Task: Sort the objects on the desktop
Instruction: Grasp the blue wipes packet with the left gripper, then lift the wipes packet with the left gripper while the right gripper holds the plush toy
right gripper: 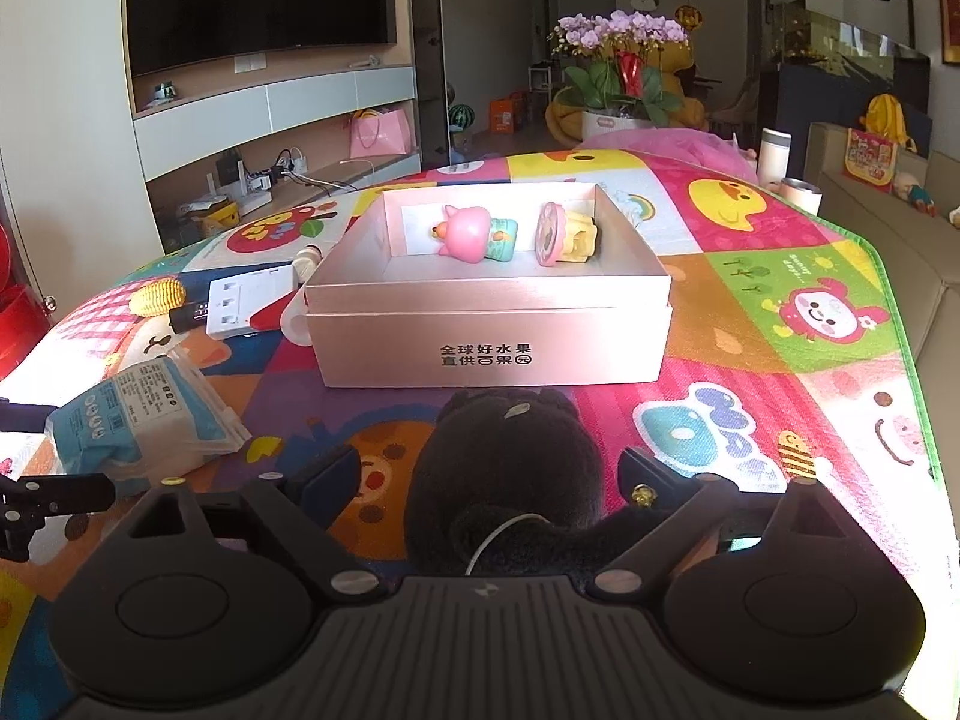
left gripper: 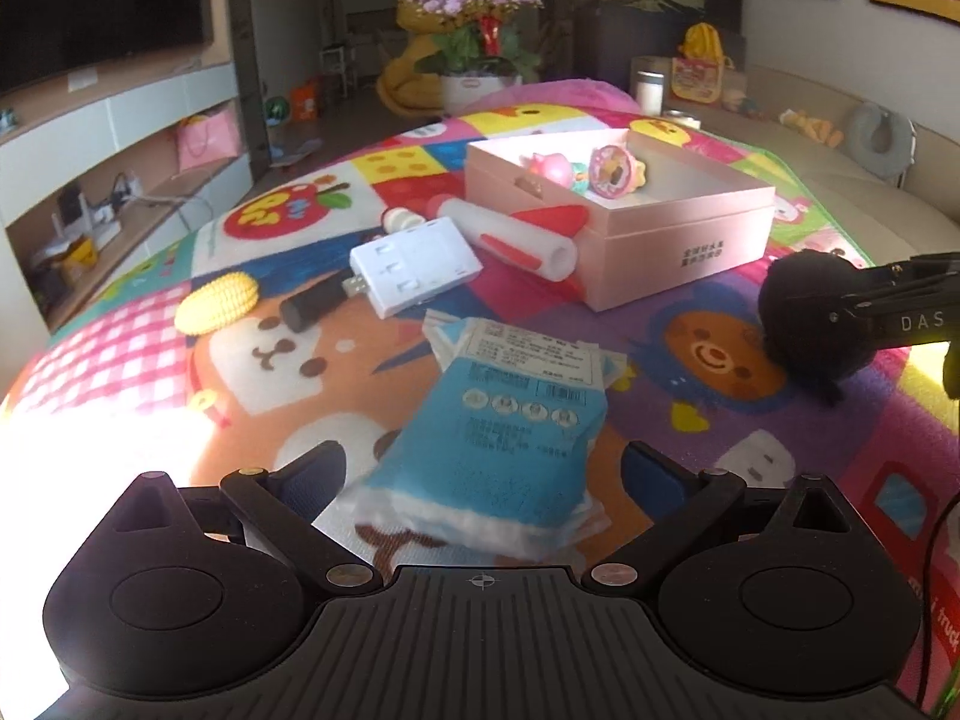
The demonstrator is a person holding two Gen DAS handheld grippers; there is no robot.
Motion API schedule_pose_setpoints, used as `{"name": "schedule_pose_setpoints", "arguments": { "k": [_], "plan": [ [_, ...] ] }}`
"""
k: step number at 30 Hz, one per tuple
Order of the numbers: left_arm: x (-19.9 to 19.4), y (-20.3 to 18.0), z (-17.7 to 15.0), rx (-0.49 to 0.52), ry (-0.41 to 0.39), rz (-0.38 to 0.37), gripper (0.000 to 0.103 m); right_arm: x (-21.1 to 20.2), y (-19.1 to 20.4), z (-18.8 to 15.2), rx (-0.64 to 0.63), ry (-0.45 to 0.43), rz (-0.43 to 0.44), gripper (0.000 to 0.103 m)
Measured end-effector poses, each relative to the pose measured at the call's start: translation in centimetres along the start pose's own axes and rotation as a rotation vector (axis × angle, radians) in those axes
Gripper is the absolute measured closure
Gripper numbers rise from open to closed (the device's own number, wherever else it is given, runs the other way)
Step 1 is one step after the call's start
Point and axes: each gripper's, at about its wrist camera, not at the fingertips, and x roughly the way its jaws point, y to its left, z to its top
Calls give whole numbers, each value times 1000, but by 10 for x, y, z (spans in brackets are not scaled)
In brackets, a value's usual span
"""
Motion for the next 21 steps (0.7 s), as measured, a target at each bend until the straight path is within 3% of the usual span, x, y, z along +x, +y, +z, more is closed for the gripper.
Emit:
{"name": "schedule_pose_setpoints", "arguments": {
  "k": [2, 6, 12, 13, 14, 16, 21],
  "plan": [
    [5, -3, 6, 30, 6, 6, 2, -1, 0, 1, -19, 13, 0, 37],
    [4, -11, 16, 69, -9, -32, 2, -13, -2, 2, -33, 25, 30, 40],
    [21, -18, 17, 55, 34, 6, 3, -26, -9, 2, 1, 54, 83, 40],
    [23, -16, 16, 39, 41, 0, 7, -28, -10, 3, 13, 58, 98, 40],
    [23, -16, 15, 29, 47, -5, 20, -31, -11, 4, 23, 60, 115, 40],
    [23, -16, 13, 26, 52, 7, 32, -37, -13, 5, 34, 58, 136, 41],
    [9, -22, 9, 43, 43, -9, 42, -48, -15, 7, 27, 47, 138, 52]
  ]
}}
